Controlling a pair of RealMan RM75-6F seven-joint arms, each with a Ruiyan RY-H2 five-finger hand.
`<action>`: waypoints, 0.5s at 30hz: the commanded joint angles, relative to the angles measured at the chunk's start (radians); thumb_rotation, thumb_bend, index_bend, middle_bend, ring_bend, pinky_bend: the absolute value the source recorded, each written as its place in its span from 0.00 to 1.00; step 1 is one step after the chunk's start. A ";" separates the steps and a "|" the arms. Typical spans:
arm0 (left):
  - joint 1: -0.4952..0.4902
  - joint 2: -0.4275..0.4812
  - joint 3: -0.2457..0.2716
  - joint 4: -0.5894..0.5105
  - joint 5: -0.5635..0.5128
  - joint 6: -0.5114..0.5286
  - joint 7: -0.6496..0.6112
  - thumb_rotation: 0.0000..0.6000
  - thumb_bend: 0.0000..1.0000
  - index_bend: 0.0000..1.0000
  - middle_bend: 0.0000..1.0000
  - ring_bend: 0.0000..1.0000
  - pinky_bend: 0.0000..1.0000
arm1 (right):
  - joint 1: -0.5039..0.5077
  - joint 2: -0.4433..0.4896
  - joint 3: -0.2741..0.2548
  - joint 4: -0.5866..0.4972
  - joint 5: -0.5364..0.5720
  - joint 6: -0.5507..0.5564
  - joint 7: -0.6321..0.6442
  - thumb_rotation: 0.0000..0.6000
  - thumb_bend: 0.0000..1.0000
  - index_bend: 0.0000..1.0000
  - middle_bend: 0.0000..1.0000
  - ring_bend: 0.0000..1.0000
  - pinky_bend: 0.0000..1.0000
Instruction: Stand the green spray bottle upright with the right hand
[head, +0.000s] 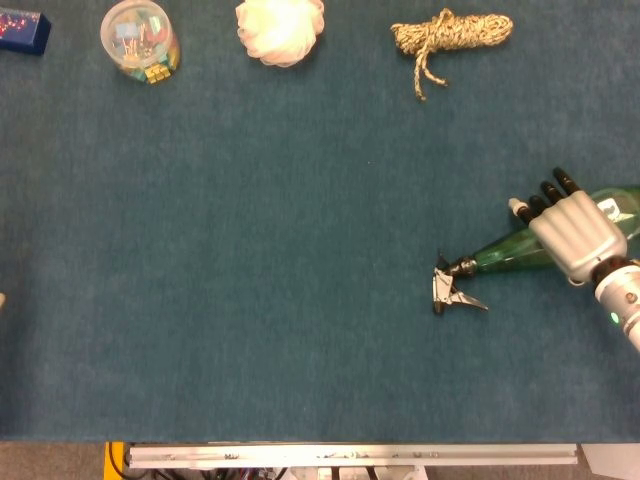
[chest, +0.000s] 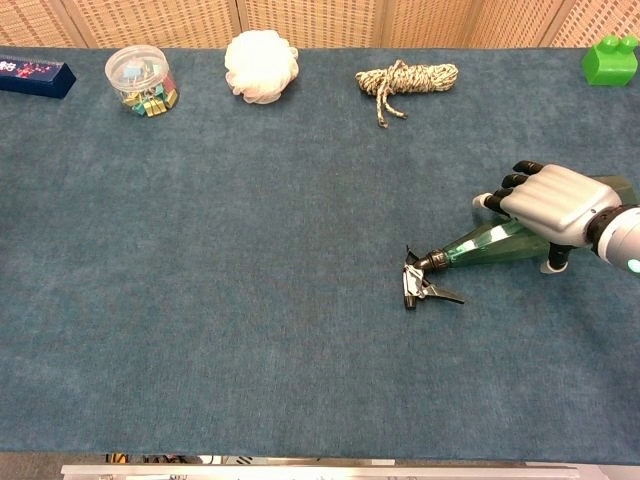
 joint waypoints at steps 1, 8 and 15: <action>0.000 0.000 0.000 0.000 0.000 0.000 0.000 1.00 0.00 0.27 0.08 0.00 0.00 | 0.000 -0.001 -0.001 0.002 -0.002 0.001 0.002 1.00 0.00 0.16 0.27 0.14 0.06; 0.001 0.001 0.000 -0.001 0.000 0.000 0.000 1.00 0.00 0.27 0.08 0.00 0.00 | -0.001 -0.006 -0.003 0.004 -0.009 0.009 0.006 1.00 0.02 0.21 0.31 0.18 0.06; 0.001 0.001 0.000 0.000 0.000 0.001 0.001 1.00 0.00 0.27 0.08 0.00 0.00 | -0.005 -0.010 -0.003 0.010 -0.018 0.019 0.009 1.00 0.04 0.26 0.36 0.23 0.06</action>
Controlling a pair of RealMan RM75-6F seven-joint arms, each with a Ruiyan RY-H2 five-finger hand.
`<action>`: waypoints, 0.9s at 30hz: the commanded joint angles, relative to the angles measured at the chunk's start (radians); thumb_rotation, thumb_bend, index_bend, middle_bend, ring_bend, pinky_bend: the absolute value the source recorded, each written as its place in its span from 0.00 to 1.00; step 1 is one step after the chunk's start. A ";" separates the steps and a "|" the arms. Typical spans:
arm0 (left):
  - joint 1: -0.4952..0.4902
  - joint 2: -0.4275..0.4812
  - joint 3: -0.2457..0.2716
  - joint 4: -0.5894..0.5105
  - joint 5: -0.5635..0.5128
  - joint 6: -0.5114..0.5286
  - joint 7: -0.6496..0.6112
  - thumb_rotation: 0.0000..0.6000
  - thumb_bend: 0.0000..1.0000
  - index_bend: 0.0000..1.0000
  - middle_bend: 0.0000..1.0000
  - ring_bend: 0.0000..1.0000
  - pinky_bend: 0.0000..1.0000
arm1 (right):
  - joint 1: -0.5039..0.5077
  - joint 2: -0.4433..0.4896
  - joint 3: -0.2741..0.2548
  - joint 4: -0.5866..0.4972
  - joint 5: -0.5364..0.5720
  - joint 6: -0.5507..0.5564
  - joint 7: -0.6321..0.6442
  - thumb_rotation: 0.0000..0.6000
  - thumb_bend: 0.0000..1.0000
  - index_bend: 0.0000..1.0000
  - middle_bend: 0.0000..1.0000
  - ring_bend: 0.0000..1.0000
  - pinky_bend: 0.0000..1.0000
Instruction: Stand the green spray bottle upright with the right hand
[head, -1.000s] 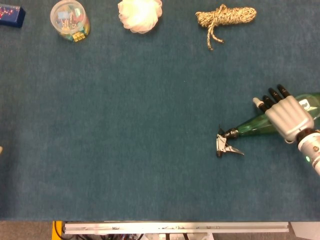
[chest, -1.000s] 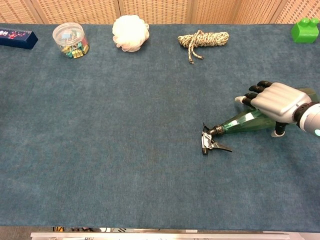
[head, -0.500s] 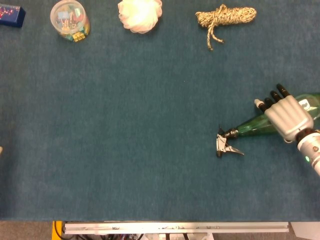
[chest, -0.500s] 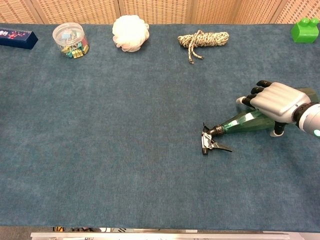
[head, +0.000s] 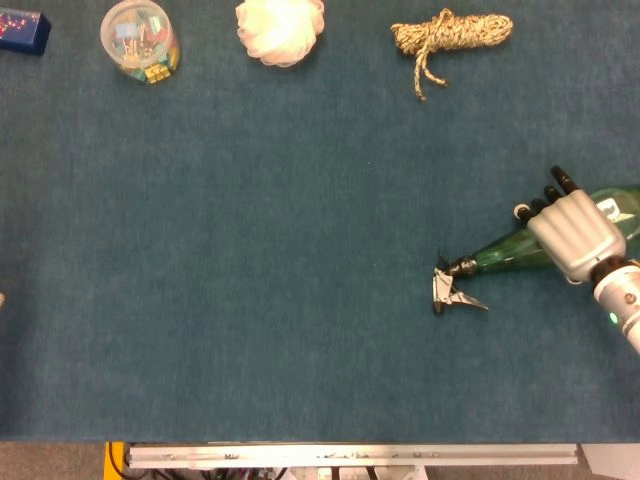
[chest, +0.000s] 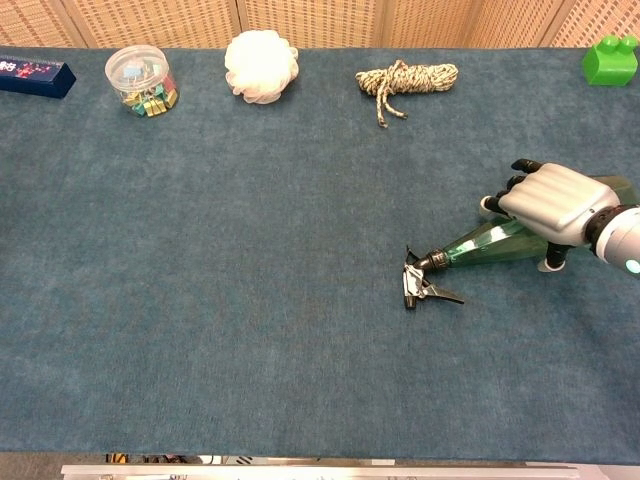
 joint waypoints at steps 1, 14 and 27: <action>0.000 0.000 0.000 0.000 0.000 0.001 0.001 1.00 0.00 0.27 0.08 0.00 0.00 | -0.001 -0.001 0.000 0.002 -0.001 0.001 0.000 1.00 0.04 0.26 0.36 0.23 0.06; 0.001 0.001 -0.002 0.000 -0.003 0.000 0.000 1.00 0.00 0.27 0.08 0.00 0.00 | -0.008 -0.017 0.002 0.022 -0.014 0.014 0.002 1.00 0.09 0.32 0.43 0.31 0.09; 0.001 0.002 -0.003 -0.001 -0.006 -0.001 -0.001 1.00 0.00 0.27 0.08 0.00 0.00 | -0.024 -0.007 0.006 0.014 -0.055 0.030 0.038 1.00 0.10 0.36 0.47 0.34 0.10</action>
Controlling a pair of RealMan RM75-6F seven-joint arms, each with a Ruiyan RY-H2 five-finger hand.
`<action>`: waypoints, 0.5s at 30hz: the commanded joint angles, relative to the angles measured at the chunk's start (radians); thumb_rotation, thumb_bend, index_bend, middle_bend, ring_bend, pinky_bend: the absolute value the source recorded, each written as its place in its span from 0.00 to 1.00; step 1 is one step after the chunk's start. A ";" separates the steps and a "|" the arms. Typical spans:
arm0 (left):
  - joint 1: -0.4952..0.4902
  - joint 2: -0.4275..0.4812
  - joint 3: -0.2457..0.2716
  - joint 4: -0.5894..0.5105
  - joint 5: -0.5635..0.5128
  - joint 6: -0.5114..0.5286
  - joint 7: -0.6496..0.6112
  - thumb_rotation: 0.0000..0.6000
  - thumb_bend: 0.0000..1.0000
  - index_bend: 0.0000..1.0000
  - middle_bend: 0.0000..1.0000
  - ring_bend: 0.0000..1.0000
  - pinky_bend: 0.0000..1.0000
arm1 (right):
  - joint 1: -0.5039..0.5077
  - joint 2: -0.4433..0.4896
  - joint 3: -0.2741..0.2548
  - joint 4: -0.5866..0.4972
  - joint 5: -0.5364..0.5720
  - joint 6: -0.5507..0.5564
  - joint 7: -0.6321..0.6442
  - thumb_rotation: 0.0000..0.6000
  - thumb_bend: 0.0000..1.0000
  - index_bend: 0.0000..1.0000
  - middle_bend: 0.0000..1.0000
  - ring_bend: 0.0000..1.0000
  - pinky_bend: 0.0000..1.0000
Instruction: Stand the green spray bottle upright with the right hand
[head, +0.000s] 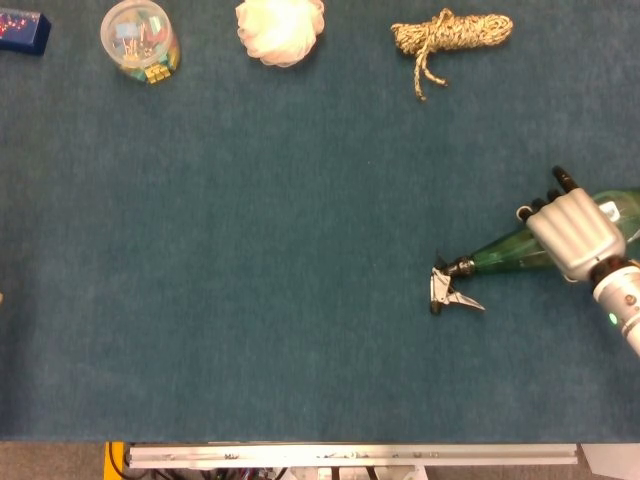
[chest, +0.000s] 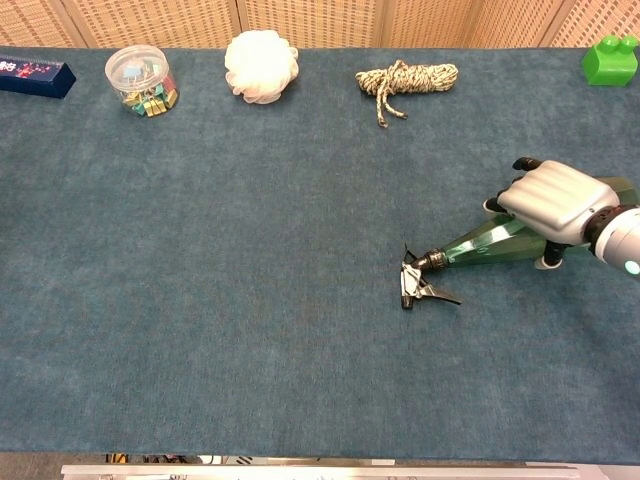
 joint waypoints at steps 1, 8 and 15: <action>0.000 0.000 0.000 0.000 -0.001 -0.001 0.001 1.00 0.00 0.27 0.08 0.00 0.00 | -0.007 0.008 0.002 -0.006 -0.015 0.007 0.015 1.00 0.10 0.36 0.47 0.34 0.10; -0.001 -0.002 -0.001 0.000 -0.005 -0.003 0.006 1.00 0.00 0.27 0.08 0.00 0.00 | -0.026 0.024 0.007 -0.017 -0.066 0.023 0.072 1.00 0.11 0.36 0.47 0.34 0.10; -0.001 -0.002 -0.002 0.000 -0.009 -0.004 0.009 1.00 0.00 0.27 0.08 0.00 0.00 | -0.064 0.010 0.024 0.022 -0.164 0.062 0.202 1.00 0.12 0.38 0.48 0.36 0.12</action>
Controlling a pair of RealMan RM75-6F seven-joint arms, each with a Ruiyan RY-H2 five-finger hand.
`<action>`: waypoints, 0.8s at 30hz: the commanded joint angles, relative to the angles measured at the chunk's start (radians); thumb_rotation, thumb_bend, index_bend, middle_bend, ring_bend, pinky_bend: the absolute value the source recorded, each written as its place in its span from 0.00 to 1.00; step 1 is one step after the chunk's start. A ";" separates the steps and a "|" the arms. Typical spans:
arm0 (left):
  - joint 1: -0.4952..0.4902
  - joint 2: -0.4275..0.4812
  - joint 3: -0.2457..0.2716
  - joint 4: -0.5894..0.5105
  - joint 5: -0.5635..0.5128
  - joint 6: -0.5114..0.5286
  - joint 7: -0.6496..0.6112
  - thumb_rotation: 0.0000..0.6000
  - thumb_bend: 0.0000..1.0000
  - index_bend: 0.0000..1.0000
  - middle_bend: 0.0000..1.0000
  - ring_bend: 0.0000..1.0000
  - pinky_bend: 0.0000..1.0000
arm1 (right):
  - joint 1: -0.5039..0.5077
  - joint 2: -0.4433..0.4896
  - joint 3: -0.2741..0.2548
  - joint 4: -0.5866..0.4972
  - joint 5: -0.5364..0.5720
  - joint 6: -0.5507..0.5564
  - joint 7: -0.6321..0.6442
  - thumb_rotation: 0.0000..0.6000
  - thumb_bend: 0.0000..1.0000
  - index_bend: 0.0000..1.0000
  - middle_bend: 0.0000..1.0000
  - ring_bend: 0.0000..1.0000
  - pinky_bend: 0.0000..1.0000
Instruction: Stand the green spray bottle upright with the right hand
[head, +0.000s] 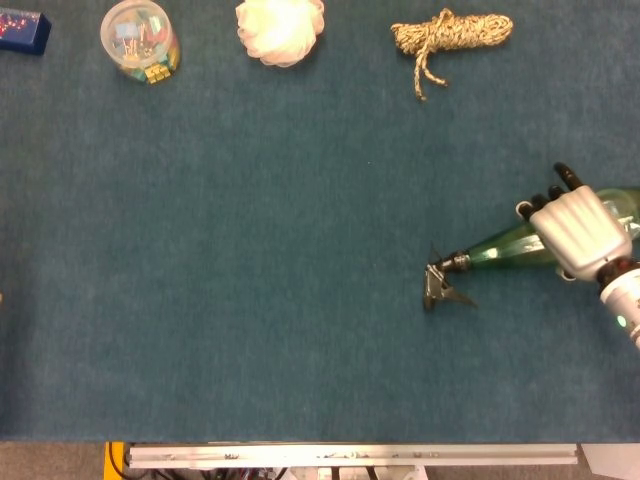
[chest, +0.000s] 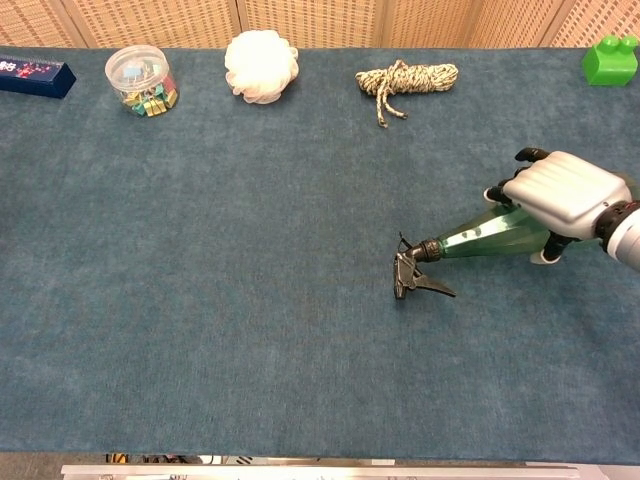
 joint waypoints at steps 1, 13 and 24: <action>0.000 0.000 -0.001 0.000 -0.002 0.000 0.000 1.00 0.00 0.27 0.08 0.00 0.00 | -0.026 -0.017 0.013 0.037 -0.069 0.028 0.092 1.00 0.13 0.39 0.49 0.36 0.12; 0.001 0.004 -0.006 -0.002 -0.012 -0.001 -0.015 1.00 0.00 0.27 0.08 0.00 0.00 | -0.091 -0.142 0.033 0.307 -0.357 0.170 0.503 1.00 0.14 0.40 0.49 0.37 0.12; 0.015 0.028 -0.027 -0.004 -0.035 0.029 -0.050 1.00 0.00 0.27 0.08 0.00 0.00 | -0.108 -0.209 0.035 0.490 -0.507 0.279 0.843 1.00 0.14 0.40 0.50 0.38 0.12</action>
